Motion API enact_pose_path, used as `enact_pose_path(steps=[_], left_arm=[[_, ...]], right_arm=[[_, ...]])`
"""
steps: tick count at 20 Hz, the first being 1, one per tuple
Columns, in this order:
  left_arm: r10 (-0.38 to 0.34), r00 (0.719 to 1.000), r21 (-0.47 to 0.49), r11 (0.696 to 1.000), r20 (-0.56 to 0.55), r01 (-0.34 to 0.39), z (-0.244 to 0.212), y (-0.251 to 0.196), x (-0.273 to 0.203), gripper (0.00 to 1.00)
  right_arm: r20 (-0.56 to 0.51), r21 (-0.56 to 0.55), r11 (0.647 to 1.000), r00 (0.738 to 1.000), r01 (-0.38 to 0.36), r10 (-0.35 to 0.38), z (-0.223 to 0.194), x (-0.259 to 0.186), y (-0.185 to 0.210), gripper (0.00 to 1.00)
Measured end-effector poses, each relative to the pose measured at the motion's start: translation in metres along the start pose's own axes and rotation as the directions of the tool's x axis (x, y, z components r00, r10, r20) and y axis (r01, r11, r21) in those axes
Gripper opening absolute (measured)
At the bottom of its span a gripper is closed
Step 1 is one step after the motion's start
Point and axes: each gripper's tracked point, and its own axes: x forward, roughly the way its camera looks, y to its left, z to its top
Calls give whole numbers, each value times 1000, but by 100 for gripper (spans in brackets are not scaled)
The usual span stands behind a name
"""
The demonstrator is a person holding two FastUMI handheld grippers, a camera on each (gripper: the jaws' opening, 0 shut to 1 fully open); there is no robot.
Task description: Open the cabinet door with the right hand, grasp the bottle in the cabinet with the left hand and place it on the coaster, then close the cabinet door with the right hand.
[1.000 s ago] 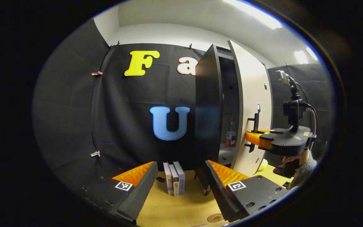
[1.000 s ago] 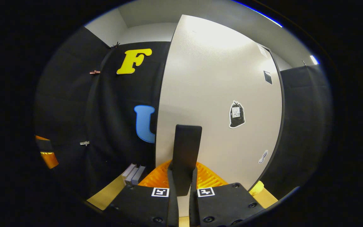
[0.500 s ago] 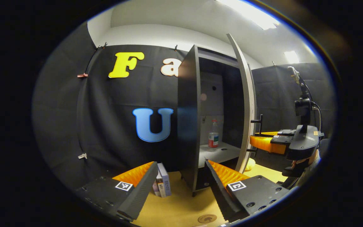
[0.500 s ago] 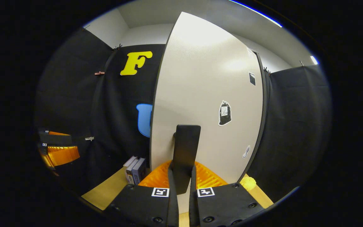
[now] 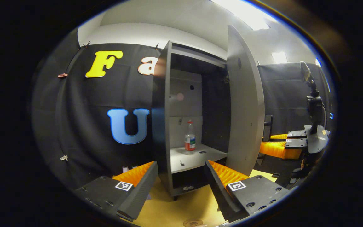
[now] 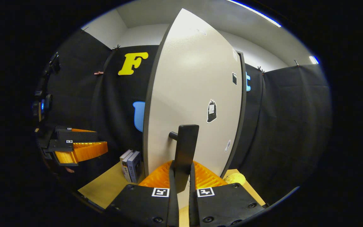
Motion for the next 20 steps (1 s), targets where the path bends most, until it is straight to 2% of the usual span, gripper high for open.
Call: enact_pose_path(steps=[3,4,5,9,12,17,20], left_arm=[[-46,999,-9,999,13,46,3,-26,21,93],[-59,998,-13,998,16,60,4,-34,27,90],[-71,997,-16,997,15,72,3,-43,34,93],[-99,995,-17,995,17,99,2,-71,52,94],[-103,994,-12,995,28,103,6,-90,63,93],[-106,994,-8,994,22,106,5,-117,81,94],[-95,995,-8,995,22,95,6,-131,90,94]], right_arm=[[-8,12,1000,1000,15,-15,-3,-15,-21,17],[-9,14,1000,1000,21,-21,-3,-18,-27,16],[-11,12,1000,1000,29,-29,-4,-22,-35,16],[-15,29,997,998,65,-64,-7,-36,-68,16],[-12,44,994,995,97,-97,-11,-43,-93,16],[-16,-12,987,987,157,-157,-17,-43,-132,14],[-25,19,990,990,142,-141,-20,-49,-155,9]])
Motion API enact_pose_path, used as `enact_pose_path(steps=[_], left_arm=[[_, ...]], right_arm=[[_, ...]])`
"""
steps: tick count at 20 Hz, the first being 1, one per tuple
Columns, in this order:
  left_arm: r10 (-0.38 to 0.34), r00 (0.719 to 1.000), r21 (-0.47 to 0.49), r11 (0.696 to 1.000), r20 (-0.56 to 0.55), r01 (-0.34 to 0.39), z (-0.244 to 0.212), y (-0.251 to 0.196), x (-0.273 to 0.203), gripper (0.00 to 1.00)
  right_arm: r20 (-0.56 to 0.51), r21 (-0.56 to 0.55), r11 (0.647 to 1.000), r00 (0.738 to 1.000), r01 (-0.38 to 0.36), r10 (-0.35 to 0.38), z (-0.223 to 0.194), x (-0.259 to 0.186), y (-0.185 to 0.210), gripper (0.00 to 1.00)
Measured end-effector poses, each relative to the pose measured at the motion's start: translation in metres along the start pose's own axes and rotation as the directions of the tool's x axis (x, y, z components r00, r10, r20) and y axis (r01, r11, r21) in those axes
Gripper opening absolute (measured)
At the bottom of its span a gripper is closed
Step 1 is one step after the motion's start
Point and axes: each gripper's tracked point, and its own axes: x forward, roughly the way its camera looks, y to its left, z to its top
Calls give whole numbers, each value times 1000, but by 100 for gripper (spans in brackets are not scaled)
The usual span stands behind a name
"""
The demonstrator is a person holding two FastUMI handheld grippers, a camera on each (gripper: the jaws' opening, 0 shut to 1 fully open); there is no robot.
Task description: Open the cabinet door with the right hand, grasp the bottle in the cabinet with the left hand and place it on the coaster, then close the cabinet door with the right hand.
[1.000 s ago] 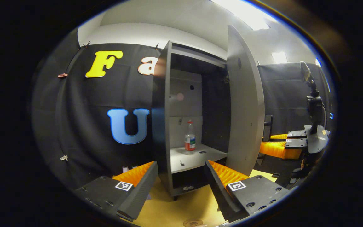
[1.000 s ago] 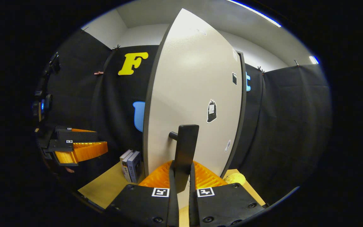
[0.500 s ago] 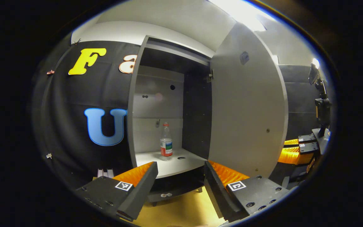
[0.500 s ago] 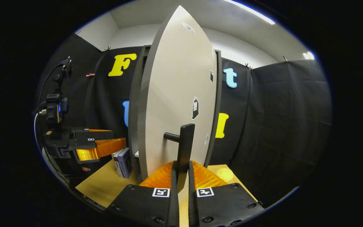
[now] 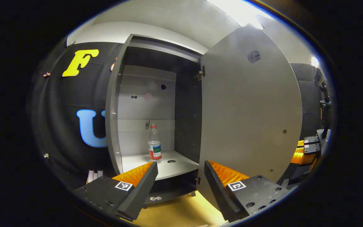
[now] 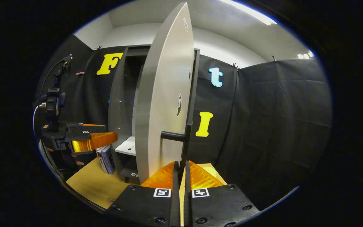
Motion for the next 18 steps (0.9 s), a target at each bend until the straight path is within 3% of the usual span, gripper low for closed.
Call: enact_pose_path(steps=[7,13,16,18], left_arm=[[48,999,-4,999,14,-48,3,-21,22,94],[105,994,6,994,16,-105,5,-29,37,94],[102,995,-3,995,18,-102,7,-33,43,93],[122,992,3,993,23,-122,7,-30,47,90]], right_arm=[[-2,41,995,996,-89,90,-5,3,-49,6],[21,154,978,990,-143,141,-10,9,-84,6],[32,108,980,986,-169,166,-9,5,-88,14],[27,82,982,985,-173,171,-11,5,-88,15]])
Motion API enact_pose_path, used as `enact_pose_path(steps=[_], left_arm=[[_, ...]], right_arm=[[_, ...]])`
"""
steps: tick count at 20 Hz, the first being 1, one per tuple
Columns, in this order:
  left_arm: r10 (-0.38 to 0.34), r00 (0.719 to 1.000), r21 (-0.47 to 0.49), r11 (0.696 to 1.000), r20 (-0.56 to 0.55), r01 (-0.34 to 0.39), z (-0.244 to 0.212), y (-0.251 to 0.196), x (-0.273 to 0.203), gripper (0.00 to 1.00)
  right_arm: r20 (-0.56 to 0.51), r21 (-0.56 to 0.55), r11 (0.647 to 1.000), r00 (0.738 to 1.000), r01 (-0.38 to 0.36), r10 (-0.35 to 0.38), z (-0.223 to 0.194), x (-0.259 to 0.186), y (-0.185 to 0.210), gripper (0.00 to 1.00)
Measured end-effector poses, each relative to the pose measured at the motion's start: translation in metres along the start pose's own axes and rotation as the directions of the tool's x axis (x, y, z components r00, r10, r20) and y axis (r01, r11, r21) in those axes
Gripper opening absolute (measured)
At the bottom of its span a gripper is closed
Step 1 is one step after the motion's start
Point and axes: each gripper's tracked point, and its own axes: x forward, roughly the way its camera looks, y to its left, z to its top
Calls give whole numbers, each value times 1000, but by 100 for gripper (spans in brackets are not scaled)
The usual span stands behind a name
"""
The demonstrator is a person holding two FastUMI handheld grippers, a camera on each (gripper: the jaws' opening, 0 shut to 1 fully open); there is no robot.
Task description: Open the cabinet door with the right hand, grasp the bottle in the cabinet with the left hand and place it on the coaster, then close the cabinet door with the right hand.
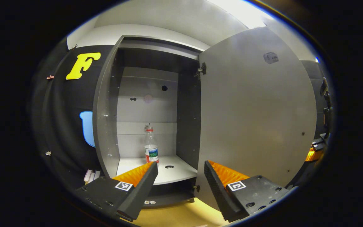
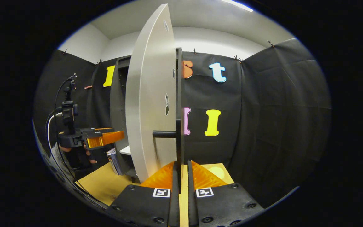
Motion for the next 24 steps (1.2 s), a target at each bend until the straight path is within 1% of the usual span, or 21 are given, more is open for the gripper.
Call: enact_pose_path(steps=[1,2,3,4,5,6,7,8,9,10,11,12,13,16,19,20,24], left_arm=[[11,1000,0,1000,6,-11,-1,3,5,93],[23,1000,0,1000,11,-23,-1,8,11,90],[38,999,1,999,13,-38,-3,16,18,90],[54,998,7,998,10,-54,-4,23,25,93],[70,997,14,997,10,-70,-5,31,33,93],[80,997,19,997,14,-80,-6,38,43,90],[89,996,24,996,18,-89,-7,44,54,90],[97,995,28,995,19,-97,-9,50,66,90],[99,995,31,995,18,-99,-12,57,79,94],[107,994,33,994,13,-108,-16,63,94,93],[120,993,34,992,1,-120,-24,71,107,90],[128,992,33,991,-8,-127,-29,79,122,90],[135,991,31,990,-11,-134,-31,85,136,93],[130,991,45,991,-24,-129,-40,96,170,94],[121,992,43,992,-31,-120,-44,103,207,94],[127,991,32,992,-37,-125,-47,107,218,94],[152,985,13,988,-78,-152,-65,128,257,94]], right_arm=[[-2,-3,1000,1000,-1,1,-1,-2,-1,14],[-3,-4,1000,1000,1,-1,-2,-4,-1,13],[-2,-7,1000,1000,0,0,-2,-8,-2,13],[1,-18,1000,1000,-3,3,-3,-12,0,13],[10,-33,999,1000,-1,2,-3,-19,1,13],[18,-48,999,1000,16,-15,-2,-28,-3,13],[24,-57,997,999,45,-44,-1,-36,-10,12],[26,-55,995,997,78,-76,-2,-43,-19,9],[29,-47,992,993,114,-113,-2,-51,-27,9],[31,-38,987,988,154,-153,-3,-57,-38,9],[27,-28,980,980,196,-195,-5,-64,-50,9],[21,-19,971,971,237,-237,-7,-69,-61,9],[19,-11,961,961,277,-276,-7,-74,-72,9],[40,20,931,930,364,-365,2,-80,-91,9],[59,7,889,887,458,-458,6,-84,-113,9],[54,6,876,874,483,-483,5,-85,-117,9],[41,-4,857,856,516,-515,4,-81,-121,9]])
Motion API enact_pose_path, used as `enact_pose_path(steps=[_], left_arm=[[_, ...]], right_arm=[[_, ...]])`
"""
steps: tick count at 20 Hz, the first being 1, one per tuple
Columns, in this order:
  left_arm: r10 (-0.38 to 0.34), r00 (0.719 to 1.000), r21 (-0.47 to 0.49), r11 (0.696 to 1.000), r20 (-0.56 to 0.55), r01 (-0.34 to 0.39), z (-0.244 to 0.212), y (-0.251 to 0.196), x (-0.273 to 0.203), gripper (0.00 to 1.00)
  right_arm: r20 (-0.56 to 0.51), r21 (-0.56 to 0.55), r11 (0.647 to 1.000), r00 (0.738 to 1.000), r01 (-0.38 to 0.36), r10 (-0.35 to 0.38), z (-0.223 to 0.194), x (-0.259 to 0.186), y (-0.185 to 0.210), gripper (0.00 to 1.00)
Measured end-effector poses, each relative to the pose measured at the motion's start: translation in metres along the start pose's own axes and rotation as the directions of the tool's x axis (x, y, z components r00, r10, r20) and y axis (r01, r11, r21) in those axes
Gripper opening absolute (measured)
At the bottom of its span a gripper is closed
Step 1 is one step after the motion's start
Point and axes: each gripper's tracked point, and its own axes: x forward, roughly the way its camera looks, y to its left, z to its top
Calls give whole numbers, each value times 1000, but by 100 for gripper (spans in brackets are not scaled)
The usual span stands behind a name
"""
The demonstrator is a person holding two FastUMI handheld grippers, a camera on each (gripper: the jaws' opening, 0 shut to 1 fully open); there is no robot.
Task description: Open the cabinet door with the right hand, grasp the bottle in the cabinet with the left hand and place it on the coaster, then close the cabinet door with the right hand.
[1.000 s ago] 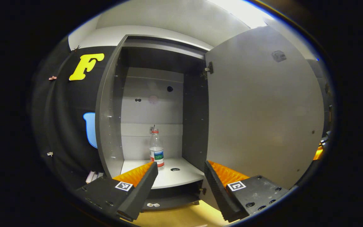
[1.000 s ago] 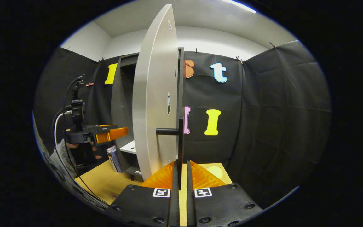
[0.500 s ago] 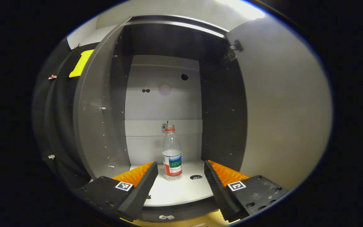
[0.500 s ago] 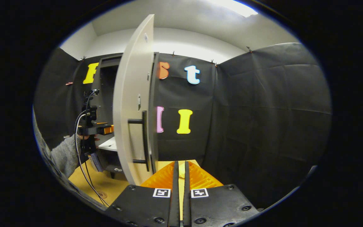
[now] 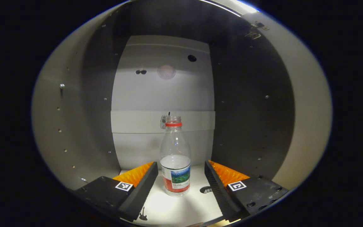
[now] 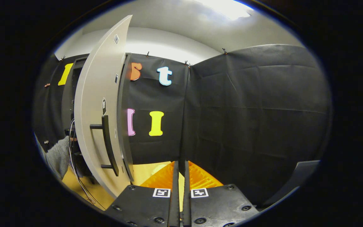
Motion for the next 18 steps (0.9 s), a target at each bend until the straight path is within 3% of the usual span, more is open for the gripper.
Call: enact_pose_path(steps=[15,16,18], left_arm=[[2,999,6,1000,-35,-2,-20,10,80,93],[-19,999,-18,1000,-30,18,-19,4,71,77],[-43,999,-40,998,2,43,-7,0,65,76]], right_arm=[[-44,-15,1000,999,13,-14,-3,31,14,9],[-42,-15,1000,999,15,-16,-2,30,14,9],[-39,-8,1000,999,18,-19,0,27,16,9]])
